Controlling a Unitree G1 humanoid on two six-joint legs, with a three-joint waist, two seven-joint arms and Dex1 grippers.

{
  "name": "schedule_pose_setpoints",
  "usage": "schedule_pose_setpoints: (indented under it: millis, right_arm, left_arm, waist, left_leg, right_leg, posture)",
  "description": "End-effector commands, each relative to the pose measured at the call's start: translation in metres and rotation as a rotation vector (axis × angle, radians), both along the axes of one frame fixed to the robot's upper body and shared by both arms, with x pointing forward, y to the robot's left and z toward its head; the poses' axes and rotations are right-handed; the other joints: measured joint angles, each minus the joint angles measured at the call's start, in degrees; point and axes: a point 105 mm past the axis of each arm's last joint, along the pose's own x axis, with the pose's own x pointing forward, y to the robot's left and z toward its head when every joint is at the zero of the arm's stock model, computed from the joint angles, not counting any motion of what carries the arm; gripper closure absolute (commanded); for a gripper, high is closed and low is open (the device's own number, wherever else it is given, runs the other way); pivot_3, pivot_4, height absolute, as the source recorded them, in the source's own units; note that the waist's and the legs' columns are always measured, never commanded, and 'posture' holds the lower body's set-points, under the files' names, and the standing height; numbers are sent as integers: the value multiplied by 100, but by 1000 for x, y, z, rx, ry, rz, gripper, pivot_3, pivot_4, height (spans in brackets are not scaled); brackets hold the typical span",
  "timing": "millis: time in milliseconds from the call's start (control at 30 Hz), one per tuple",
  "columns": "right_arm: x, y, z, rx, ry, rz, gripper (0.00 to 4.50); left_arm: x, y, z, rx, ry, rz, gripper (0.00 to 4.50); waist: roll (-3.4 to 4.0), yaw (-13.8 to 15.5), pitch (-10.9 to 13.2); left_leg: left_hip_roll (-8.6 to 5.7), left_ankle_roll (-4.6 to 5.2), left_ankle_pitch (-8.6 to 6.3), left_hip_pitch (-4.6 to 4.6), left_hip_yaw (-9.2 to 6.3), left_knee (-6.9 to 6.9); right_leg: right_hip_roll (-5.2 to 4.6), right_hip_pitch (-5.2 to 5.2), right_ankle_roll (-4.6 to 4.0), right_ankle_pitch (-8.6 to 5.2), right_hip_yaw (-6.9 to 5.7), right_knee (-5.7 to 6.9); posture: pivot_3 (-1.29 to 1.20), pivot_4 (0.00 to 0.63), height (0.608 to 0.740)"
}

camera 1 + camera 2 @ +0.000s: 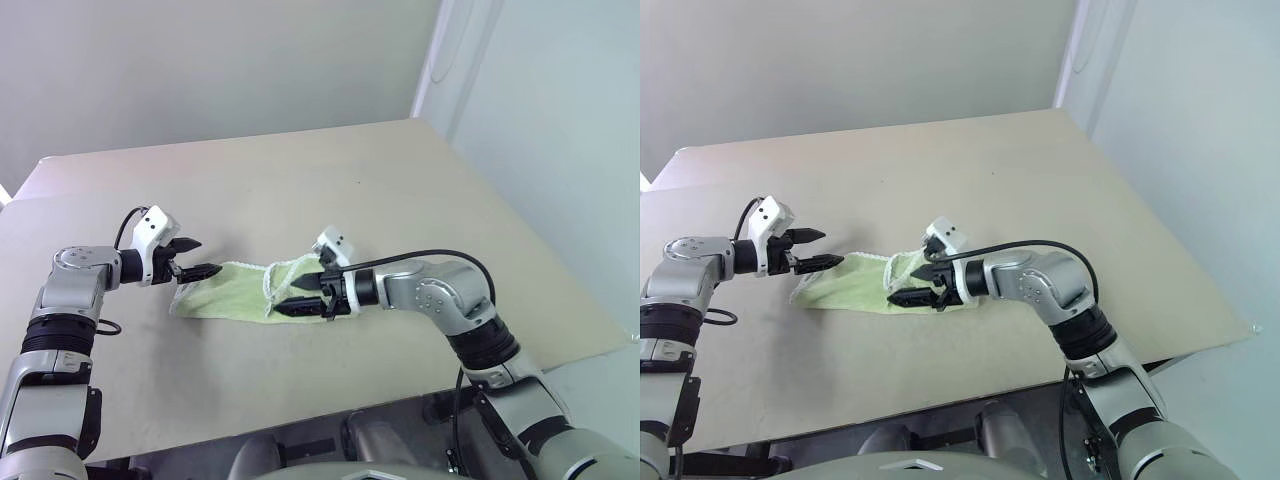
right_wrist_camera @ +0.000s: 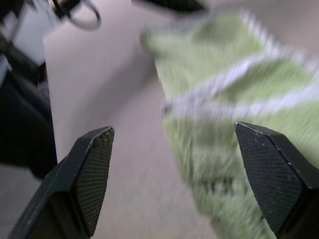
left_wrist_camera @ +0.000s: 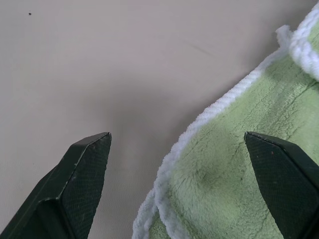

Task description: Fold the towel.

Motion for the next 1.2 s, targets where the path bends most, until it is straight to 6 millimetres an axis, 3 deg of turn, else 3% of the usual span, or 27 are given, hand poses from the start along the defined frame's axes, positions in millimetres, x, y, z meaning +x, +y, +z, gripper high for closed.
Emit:
schedule_pose_setpoints:
  millis: [33,167,367,600,700,767,933,1067,1200]
  right_arm:
    - [0,-15,54,203,-168,-50,665]
    - [12,-21,36,82,-218,-148,665]
    - [3,-6,3,-21,-250,-114,665]
    - [35,9,-47,-204,-265,-244,665]
    - [36,8,-73,-339,-286,-229,665]
    - [37,4,-80,-372,-291,-227,665]
    - [38,1,-56,-271,-326,-232,665]
    - [33,0,-16,-108,-348,-240,665]
    - [25,-4,18,71,-313,-259,665]
  left_arm:
    - [-4,3,14,-26,-25,-7,0]
    - [-9,8,19,-116,29,65,0]
    - [-21,26,15,-127,199,173,0]
    - [-38,34,11,-213,371,247,0]
    - [-48,35,3,-237,444,271,0]
    - [-54,34,1,-258,484,276,0]
    - [-61,33,-9,-263,539,299,0]
    - [-56,35,-13,-280,537,330,0]
    - [-42,36,-5,-387,521,380,0]
  waist:
    - [0,-2,0]
    - [0,-22,-2]
    - [0,-49,-1]
    - [-2,-58,-3]
    - [-2,-60,-3]
    - [-3,-57,-3]
    - [-4,-39,-4]
    - [-3,-39,-3]
    - [-5,-24,-5]
  left_leg:
    - [0,0,0,0,0,0]
    - [1,0,0,4,0,-1]
    - [1,0,0,11,-1,0]
    - [1,-1,0,11,-1,3]
    - [0,-1,1,9,-2,3]
    - [0,-1,0,9,-2,1]
    - [-1,-3,1,10,-6,3]
    - [-2,-7,4,10,-8,6]
    - [-2,-7,4,10,-18,6]
  right_leg:
    - [0,0,0,0,0,0]
    - [0,1,0,0,0,3]
    - [5,1,-1,-1,0,14]
    - [4,2,-2,-1,0,13]
    - [2,1,-2,-1,0,13]
    - [1,0,-2,-1,0,12]
    - [0,2,-3,-2,-1,13]
    - [0,3,-4,-2,-2,18]
    - [1,2,-3,-1,-12,24]
  posture:
    - [0,0,740]
    - [0,0,740]
    - [0,0,740]
    - [0,0,740]
    - [0,0,740]
    - [0,0,740]
    - [0,0,740]
    - [0,0,740]
    - [0,0,740]
